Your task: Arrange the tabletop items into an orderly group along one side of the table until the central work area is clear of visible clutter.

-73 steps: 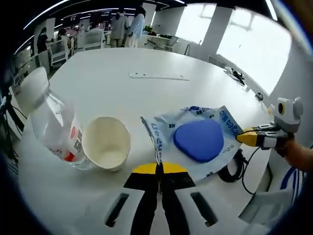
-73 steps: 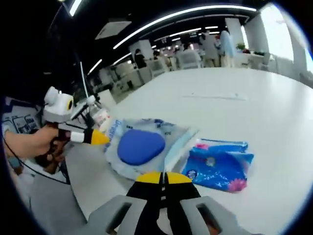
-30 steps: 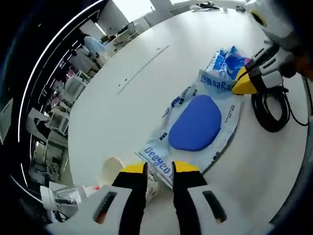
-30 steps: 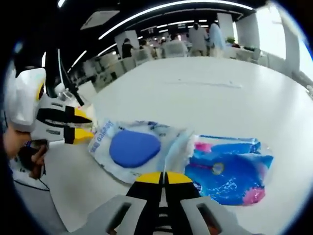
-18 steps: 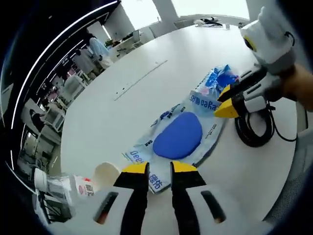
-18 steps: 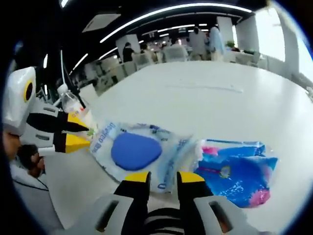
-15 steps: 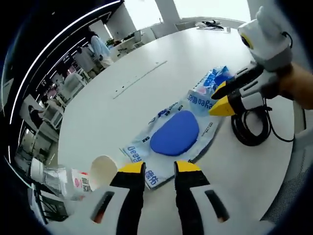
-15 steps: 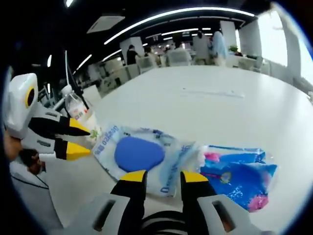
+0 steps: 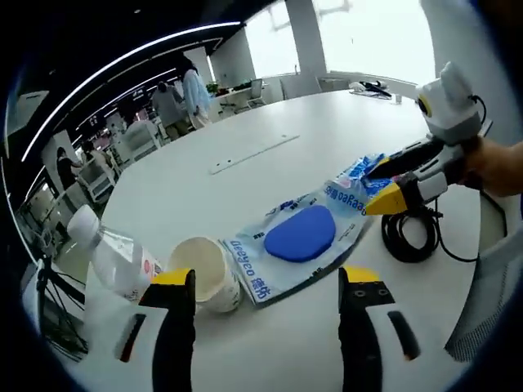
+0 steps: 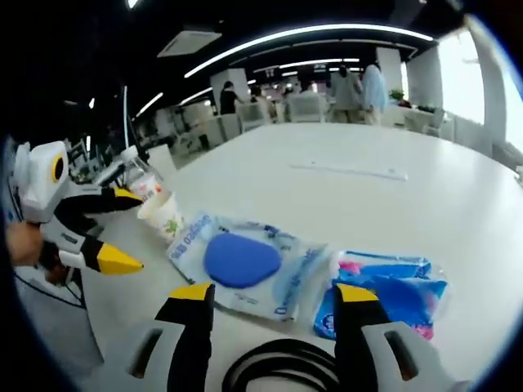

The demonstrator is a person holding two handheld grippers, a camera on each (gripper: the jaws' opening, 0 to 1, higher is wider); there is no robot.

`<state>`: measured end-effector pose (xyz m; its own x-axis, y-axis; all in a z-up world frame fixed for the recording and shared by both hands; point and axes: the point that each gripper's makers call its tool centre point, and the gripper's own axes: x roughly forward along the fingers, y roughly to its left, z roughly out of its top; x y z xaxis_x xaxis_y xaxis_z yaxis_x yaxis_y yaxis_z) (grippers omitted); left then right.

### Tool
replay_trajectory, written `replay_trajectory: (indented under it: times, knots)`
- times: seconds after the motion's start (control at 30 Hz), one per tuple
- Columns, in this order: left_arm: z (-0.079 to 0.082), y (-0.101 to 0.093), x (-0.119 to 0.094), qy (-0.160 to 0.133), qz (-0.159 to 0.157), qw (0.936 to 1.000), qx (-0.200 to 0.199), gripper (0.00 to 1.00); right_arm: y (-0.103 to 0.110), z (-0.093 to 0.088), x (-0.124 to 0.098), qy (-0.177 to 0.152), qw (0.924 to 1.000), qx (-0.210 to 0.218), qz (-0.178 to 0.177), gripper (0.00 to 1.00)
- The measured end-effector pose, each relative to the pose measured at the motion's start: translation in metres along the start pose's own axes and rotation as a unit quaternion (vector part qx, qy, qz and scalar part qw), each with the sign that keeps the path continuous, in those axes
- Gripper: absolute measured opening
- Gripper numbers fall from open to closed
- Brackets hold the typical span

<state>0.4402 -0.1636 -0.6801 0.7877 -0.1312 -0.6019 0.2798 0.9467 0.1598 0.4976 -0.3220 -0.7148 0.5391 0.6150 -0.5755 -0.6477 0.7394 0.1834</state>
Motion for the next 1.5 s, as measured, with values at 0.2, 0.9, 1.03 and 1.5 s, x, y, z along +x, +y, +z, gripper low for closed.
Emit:
replay_trajectory:
  times: [0.2,0.9,1.03,1.5]
  knots:
    - [-0.001,0.003,-0.008,-0.005,0.003,0.9999,-0.008,0.81,-0.001,-0.004,-0.011,0.004,1.0,-0.001,-0.002,0.75]
    - [-0.025,0.015,-0.052,-0.02,0.01,0.9976,-0.066,0.89,-0.008,-0.006,-0.076,-0.019,0.9993,-0.005,-0.032,0.86]
    - [-0.03,0.015,-0.059,-0.021,0.011,0.9971,-0.072,0.91,-0.012,-0.014,-0.089,-0.018,0.9991,-0.002,-0.039,0.87]
    - [-0.045,0.013,-0.078,-0.027,0.003,0.9952,-0.094,0.95,-0.021,-0.032,-0.129,-0.015,0.9983,0.008,-0.055,0.87]
